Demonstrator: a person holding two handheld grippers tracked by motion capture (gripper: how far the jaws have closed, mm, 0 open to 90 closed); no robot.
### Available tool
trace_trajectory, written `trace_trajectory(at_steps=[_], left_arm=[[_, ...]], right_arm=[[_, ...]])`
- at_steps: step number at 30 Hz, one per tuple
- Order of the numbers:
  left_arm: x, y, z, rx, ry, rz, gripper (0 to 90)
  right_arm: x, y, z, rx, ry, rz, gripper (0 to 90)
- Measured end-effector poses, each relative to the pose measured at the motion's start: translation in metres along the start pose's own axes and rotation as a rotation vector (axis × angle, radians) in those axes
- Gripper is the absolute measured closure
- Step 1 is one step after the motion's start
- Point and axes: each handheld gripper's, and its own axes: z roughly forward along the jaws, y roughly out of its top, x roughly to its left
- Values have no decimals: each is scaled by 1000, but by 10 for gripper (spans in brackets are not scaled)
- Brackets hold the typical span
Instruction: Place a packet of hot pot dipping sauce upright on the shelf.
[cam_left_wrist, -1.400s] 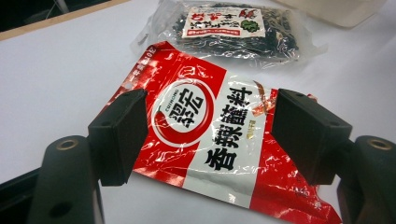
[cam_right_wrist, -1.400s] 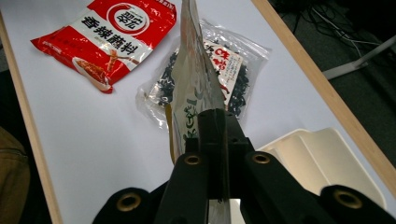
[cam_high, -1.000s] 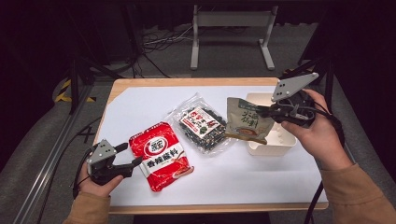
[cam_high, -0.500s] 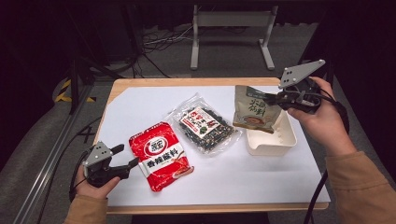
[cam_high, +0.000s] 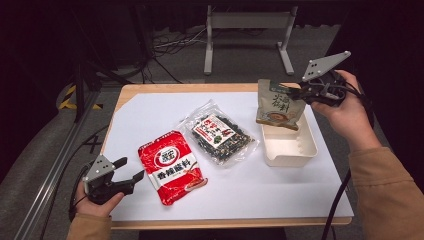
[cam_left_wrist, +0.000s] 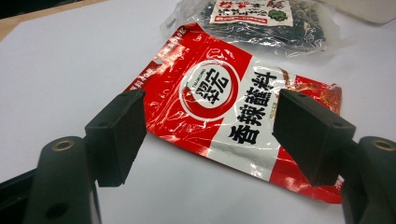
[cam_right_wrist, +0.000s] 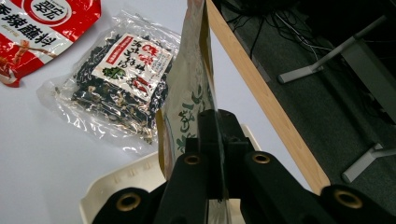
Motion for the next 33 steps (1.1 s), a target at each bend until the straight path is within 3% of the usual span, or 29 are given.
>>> trace_trajectory(at_steps=[8, 17, 33], left_arm=[[1, 0, 2, -1, 0, 1, 261], [2, 0, 3, 3, 1, 0, 261], [3, 0, 5, 10, 0, -1, 260]], right_arm=[[-17, 1, 3, 4, -15, 9, 900], [-42, -5, 14, -9, -33, -20, 900], [-69, -21, 35, -11, -52, -12, 900]])
